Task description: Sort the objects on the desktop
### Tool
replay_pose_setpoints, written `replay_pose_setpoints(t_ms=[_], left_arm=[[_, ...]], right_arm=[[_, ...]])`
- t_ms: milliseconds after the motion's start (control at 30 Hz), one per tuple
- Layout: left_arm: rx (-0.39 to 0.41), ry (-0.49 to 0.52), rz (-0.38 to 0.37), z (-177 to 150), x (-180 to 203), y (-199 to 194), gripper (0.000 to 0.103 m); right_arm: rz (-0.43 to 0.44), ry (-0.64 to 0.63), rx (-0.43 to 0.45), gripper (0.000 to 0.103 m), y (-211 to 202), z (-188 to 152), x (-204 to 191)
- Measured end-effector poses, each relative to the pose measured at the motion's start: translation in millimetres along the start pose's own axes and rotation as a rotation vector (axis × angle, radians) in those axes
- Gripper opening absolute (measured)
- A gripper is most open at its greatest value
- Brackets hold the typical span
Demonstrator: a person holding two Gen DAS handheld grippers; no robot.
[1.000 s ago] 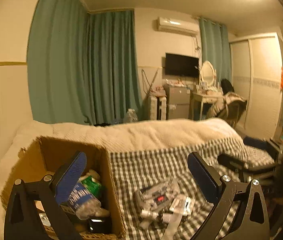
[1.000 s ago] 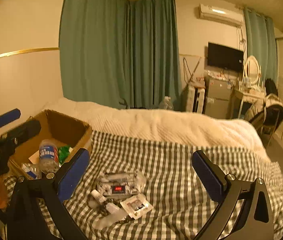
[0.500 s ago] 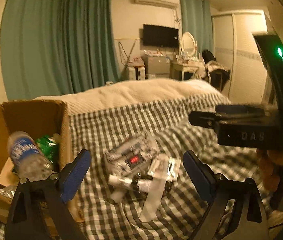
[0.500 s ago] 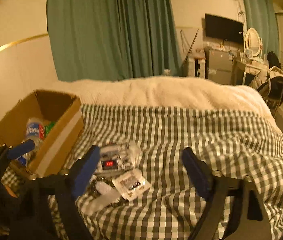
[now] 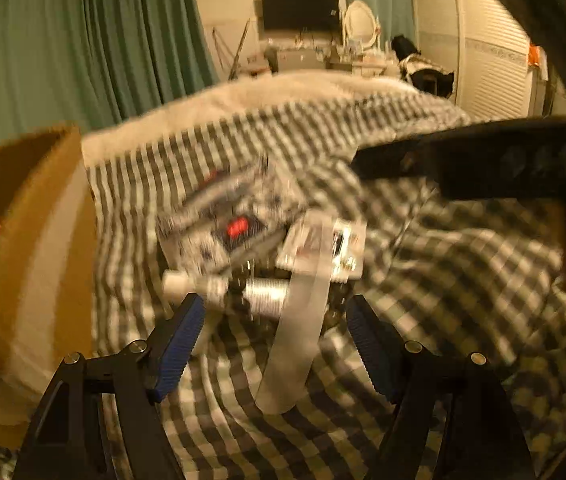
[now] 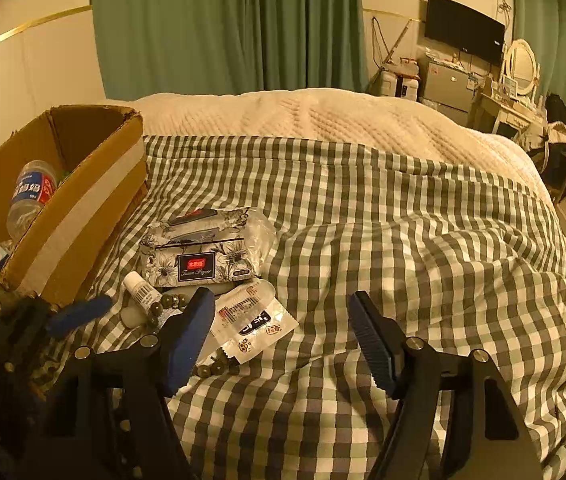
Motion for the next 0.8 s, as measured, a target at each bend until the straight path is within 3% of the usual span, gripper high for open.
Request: replay_pose_setpoints(t_ms=[100, 167, 233, 367, 633, 733, 800], left_arm=[[-0.061, -0.022, -0.033, -4.2, -3.0, 14.4, 0.068], [-0.089, -0.031, -0.061, -5.7, -3.7, 20.2, 0.054], [-0.097, -0.044, -0.089, -6.7, -5.2, 22.3, 0.050], [-0.088, -0.041, -0.102, -9.2, -3.0, 15.6, 0.025], [0.019, -0.052, -0.045, 1.7, -7.8, -12.1, 0.024], [0.055, -0.060, -0.034, 4.8, -14.6, -21.1, 0.007], [0.081, -0.061, -0.024, 7.5, -15.7, -28.2, 0.007]], right_arm=[[0.009, 0.029, -0.037, 0.068, 10.2, -1.2, 5.2], [0.016, 0.037, -0.070, 0.064, 19.3, -3.2, 6.1], [0.032, 0.035, -0.098, 0.063, 27.3, -5.1, 5.1], [0.121, 0.075, -0.145, 0.063, 41.9, -7.5, 4.9], [0.118, 0.086, -0.181, 0.062, 60.9, -7.9, 1.4], [0.134, 0.067, -0.191, 0.056, 67.6, -7.0, -6.6], [0.138, 0.050, -0.206, 0.055, 74.0, -7.3, -12.6]])
Point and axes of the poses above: each gripper's, at about its wrist camera, not at the fingertips, and y roughly the way its jaws point, x to its right, z to its top, the point moved 1 cm from there along y, roughly the way its jaws point, and after that the axes turned 6 degrees about -x, right-handed, at the moved point
